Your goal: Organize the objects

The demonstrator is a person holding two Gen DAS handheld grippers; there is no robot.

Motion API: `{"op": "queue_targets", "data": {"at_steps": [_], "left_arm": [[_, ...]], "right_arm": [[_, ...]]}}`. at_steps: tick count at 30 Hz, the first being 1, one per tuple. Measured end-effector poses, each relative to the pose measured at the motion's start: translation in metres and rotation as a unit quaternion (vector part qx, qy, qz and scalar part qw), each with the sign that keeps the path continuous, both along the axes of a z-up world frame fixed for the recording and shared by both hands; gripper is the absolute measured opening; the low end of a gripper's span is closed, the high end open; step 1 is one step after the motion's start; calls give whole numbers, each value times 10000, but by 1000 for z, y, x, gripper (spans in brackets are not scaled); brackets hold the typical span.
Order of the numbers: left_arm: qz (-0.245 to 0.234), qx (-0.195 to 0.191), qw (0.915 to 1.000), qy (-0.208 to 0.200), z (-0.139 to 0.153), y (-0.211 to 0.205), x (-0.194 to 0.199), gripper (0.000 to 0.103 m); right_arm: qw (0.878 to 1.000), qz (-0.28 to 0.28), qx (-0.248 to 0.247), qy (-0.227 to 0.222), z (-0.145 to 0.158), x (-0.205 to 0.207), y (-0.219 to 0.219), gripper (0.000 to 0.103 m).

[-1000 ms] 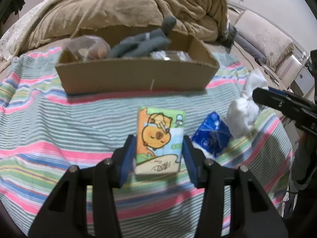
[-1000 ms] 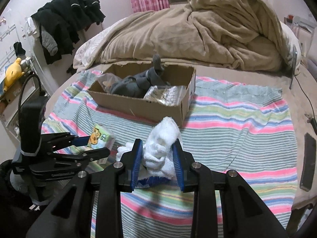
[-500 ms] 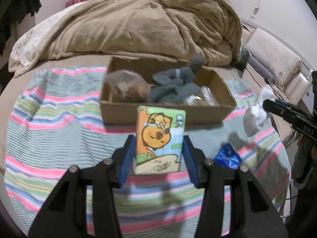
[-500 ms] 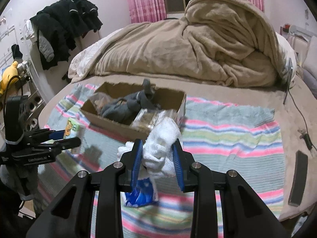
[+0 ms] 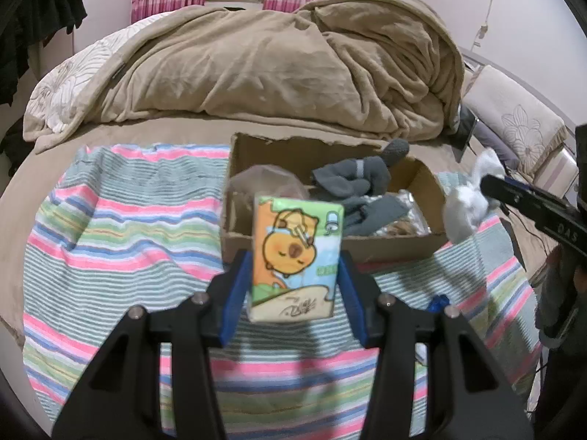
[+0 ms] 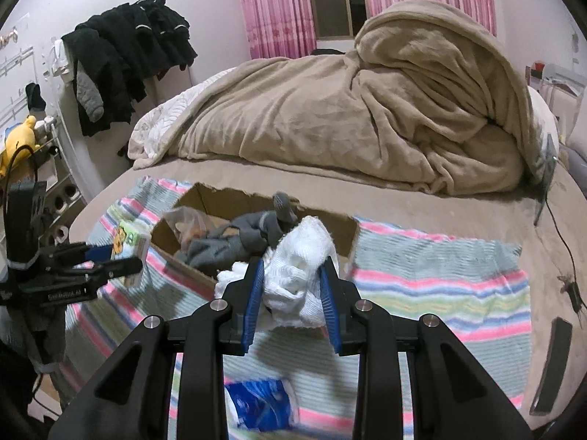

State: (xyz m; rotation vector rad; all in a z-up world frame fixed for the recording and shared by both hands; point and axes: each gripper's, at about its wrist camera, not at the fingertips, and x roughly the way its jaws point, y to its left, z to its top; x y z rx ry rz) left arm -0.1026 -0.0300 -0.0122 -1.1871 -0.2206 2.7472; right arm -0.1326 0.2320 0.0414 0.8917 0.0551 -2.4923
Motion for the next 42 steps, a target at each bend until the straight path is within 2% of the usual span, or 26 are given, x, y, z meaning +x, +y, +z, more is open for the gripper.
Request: {"op": "queue_targets", "data": {"at_steps": [6, 20, 34, 42], "left_arm": [[69, 68, 9999, 98, 5, -10, -8, 49], [191, 166, 9989, 400, 4, -14, -40, 49], [264, 48, 9985, 474, -23, -9, -70, 50], [238, 47, 9981, 565, -22, -9, -77, 50]], "right_arm": [[9997, 54, 203, 112, 0, -13, -17, 32], [9987, -230, 444, 59, -13, -35, -5, 32], [9988, -282, 402, -79, -30, -52, -2, 32], [9988, -276, 385, -113, -36, -53, -4, 33]]}}
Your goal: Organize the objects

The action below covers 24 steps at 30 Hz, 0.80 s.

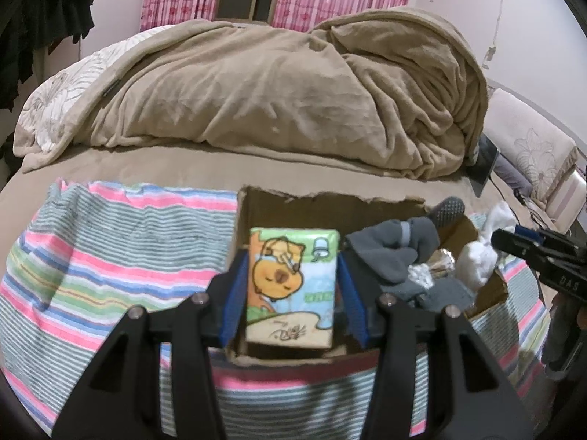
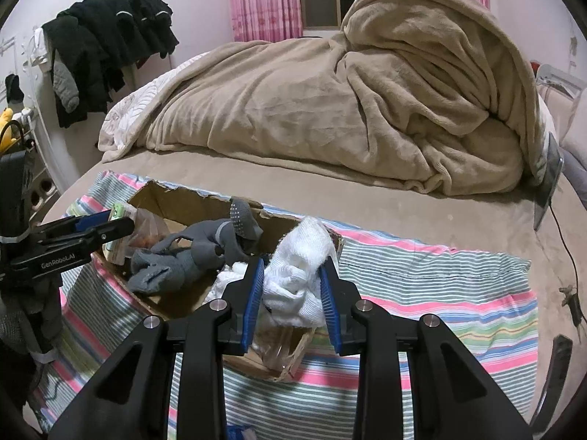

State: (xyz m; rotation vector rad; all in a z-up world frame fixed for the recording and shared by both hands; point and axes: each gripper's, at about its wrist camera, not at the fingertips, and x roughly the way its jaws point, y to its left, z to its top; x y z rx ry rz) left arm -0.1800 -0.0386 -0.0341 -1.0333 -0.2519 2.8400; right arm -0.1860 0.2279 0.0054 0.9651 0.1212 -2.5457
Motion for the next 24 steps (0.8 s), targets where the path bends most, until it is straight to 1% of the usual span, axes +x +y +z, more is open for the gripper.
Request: {"op": "queue_targets", "data": {"at_steps": [6, 8, 11, 12, 14, 15, 19, 20, 21, 24], "left_arm": [[-81, -86, 9999, 76, 5, 5, -12, 51], [-137, -72, 9998, 92, 6, 6, -16, 53], [-221, 24, 9997, 90, 6, 7, -17, 62], [-226, 42, 9997, 100, 6, 8, -15, 68], [-235, 88, 9996, 96, 6, 7, -13, 74], [-234, 117, 9996, 93, 7, 7, -13, 78], [-160, 121, 9998, 90, 10, 4, -9, 79], [-159, 124, 9997, 99, 11, 4, -7, 79], [-145, 117, 9998, 111, 12, 3, -5, 79], [-111, 99, 9998, 103, 16, 3, 0, 79]], "right_arm": [[10000, 34, -1, 20, 1, -3, -1, 33], [10000, 59, -33, 10, 3, -6, -1, 33], [9998, 104, -154, -21, 5, -10, -1, 33], [9999, 103, -136, -20, 5, -13, -2, 34], [9999, 119, -77, -91, 3, -18, -5, 35], [9999, 90, -79, -97, 2, -21, -6, 35], [9998, 78, -100, -120, -4, -29, -7, 39], [9998, 60, -107, -132, -6, -30, -7, 44], [9998, 48, -124, -154, -7, -31, -6, 46], [9997, -67, -167, -164, -9, -31, 0, 46]]}}
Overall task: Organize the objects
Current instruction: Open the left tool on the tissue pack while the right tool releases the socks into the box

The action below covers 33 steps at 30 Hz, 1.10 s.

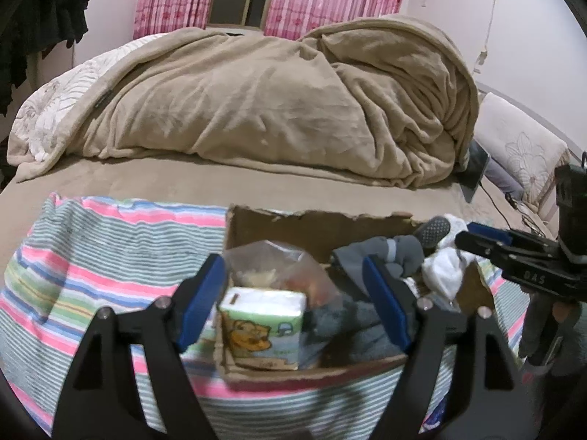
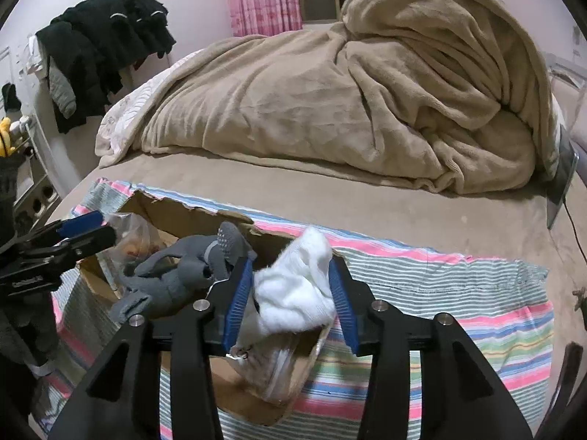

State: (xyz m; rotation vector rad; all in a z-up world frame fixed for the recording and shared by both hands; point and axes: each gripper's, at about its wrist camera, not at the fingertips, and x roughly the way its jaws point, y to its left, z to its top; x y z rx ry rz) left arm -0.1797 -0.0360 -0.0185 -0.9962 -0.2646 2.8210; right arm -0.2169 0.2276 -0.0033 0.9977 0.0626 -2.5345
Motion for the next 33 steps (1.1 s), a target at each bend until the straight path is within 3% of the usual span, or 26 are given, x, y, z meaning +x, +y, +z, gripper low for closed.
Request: {"op": "queue_targets", "data": {"at_steps": [3, 13, 19, 23, 33], "left_arm": [[49, 4, 10000, -56, 2, -2, 5, 79], [152, -29, 9994, -301, -1, -10, 20, 79], [178, -32, 9992, -360, 2, -10, 30, 79], [153, -43, 9992, -368, 6, -8, 40, 79], [93, -42, 9985, -541, 3, -3, 68, 79]], "right_arm": [[9999, -153, -79, -8, 0, 1, 9, 52], [9990, -351, 164, -221, -27, -10, 12, 53], [9994, -300, 75, -167, -15, 1, 12, 53], [9996, -260, -45, -138, -4, 15, 13, 72], [9997, -105, -146, -172, 6, 61, 11, 72]]}}
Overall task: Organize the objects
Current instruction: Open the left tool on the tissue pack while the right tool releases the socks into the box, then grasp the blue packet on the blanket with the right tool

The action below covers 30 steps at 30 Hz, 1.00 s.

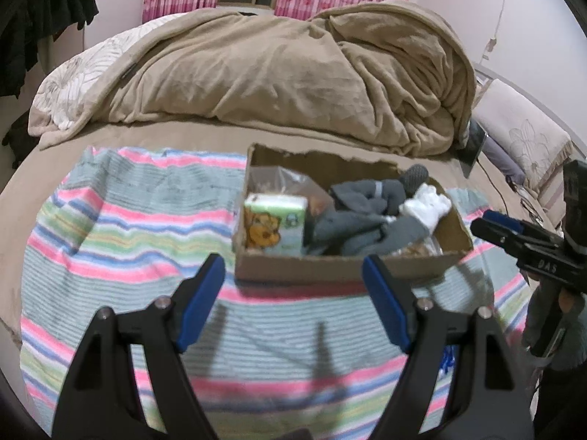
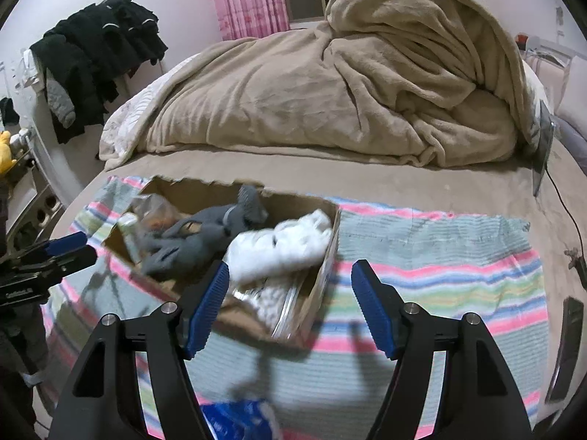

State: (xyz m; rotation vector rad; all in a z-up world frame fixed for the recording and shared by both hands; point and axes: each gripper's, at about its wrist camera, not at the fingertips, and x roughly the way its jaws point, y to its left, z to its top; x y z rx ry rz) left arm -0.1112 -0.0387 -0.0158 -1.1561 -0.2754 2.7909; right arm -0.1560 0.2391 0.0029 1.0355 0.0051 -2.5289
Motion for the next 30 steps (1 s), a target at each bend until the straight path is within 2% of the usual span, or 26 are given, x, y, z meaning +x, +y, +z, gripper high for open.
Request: {"op": "queue_targets", "data": {"at_steps": [12, 30], "left_arm": [[13, -36, 9998, -169, -11, 4, 30, 79], [-64, 86, 9980, -627, -41, 22, 58, 79]], "right_arm": [[9998, 118, -26, -127, -7, 40, -2, 72], [9969, 241, 109, -740, -57, 74, -1, 72]]}}
